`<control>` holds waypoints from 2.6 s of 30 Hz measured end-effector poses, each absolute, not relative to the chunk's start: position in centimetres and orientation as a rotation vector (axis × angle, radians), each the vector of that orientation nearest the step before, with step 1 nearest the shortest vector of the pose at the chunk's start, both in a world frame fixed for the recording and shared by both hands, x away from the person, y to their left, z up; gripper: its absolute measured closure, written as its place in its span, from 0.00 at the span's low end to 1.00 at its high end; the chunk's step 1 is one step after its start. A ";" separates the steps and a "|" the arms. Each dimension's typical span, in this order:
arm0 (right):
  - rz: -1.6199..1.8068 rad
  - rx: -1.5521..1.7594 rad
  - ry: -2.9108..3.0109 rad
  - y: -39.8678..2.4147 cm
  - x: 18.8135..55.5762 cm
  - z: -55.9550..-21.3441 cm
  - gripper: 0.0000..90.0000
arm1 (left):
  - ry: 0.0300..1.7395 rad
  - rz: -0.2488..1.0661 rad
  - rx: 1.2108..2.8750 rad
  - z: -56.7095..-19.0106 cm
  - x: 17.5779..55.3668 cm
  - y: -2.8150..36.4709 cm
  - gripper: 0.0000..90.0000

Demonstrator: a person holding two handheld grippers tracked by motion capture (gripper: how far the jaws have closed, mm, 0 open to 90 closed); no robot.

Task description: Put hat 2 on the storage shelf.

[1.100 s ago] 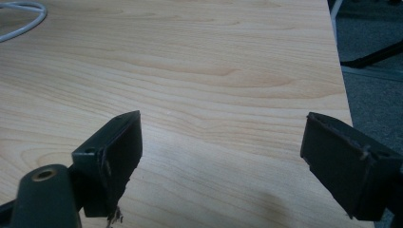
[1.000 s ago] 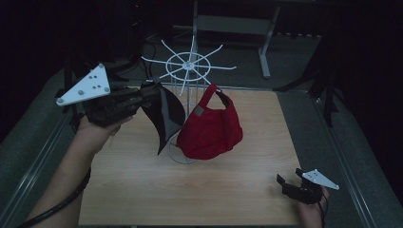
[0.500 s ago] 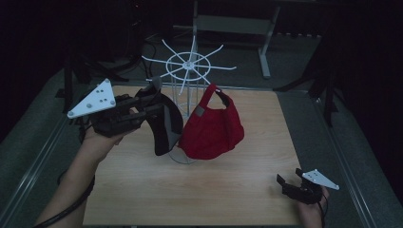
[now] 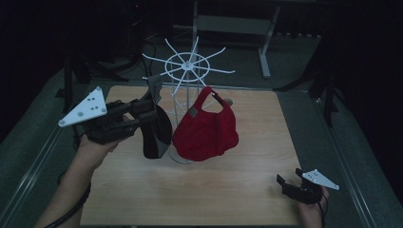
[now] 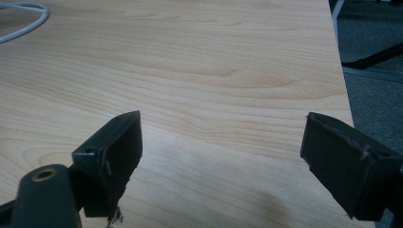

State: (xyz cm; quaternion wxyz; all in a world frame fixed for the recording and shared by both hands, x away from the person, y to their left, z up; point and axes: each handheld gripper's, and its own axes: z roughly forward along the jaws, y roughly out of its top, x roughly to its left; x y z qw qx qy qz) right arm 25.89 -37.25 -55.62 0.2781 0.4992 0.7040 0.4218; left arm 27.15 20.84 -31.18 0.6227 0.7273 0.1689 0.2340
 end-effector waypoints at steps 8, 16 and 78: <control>1.129 1.337 1.889 -37.2 25.9 -55.6 0.15 | 0.424 0.547 1.684 -33.0 26.5 21.9 0.72; 1.124 1.336 1.890 -37.2 25.9 -55.6 0.15 | 0.460 0.550 1.692 -34.7 25.7 23.4 0.72; 1.106 1.305 1.880 -37.0 25.8 -55.6 0.15 | 0.783 0.445 1.876 -55.1 22.7 27.6 0.72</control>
